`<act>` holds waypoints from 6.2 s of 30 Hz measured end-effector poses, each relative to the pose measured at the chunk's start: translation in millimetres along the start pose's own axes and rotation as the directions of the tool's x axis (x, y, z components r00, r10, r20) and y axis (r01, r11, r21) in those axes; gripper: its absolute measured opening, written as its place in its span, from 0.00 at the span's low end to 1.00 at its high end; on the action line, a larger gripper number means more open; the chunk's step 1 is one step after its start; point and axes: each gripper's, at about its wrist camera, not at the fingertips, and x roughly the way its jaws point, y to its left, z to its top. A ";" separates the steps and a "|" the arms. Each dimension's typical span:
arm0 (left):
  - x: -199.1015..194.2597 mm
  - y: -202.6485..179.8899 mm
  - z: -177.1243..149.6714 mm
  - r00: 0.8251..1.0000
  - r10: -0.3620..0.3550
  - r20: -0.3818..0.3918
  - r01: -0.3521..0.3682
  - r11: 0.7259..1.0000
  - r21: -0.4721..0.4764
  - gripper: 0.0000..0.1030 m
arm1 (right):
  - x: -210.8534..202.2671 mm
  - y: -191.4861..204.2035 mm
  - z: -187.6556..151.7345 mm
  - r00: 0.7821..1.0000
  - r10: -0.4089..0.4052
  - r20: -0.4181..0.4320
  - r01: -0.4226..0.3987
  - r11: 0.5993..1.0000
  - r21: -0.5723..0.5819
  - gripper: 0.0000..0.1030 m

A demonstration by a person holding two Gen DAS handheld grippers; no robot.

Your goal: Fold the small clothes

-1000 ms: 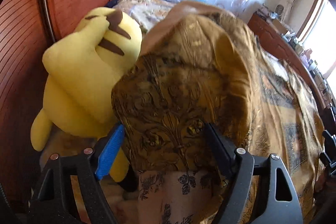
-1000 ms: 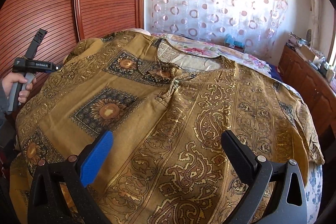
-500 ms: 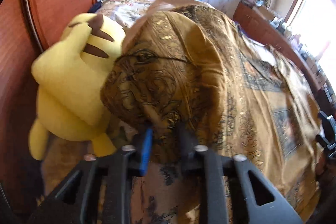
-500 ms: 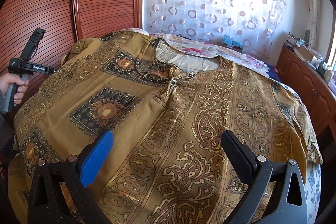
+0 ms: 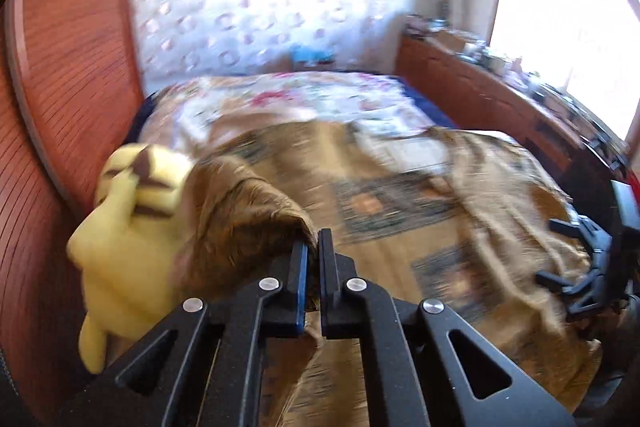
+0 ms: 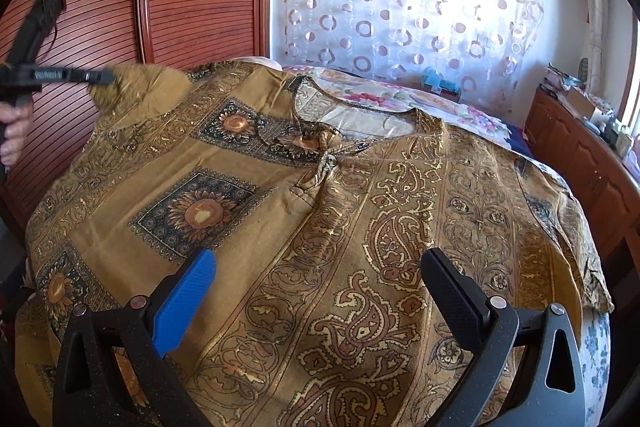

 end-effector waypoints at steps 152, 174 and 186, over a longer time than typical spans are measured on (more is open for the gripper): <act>143.6 -143.4 -26.3 0.980 0.005 -0.199 0.026 0.988 0.149 0.87 | -49.2 -249.6 5.1 0.964 -0.239 -0.116 0.262 0.932 0.251 0.06; 142.9 -144.4 -27.1 0.980 0.004 -0.198 0.026 0.989 0.149 0.87 | -30.8 -168.6 35.0 0.997 -0.026 -0.072 0.032 0.996 0.078 0.45; 124.3 -132.7 -19.8 0.991 0.029 -0.128 -0.014 0.993 0.118 0.87 | 19.9 -173.9 44.0 0.984 -0.056 -0.167 0.082 0.985 0.154 0.51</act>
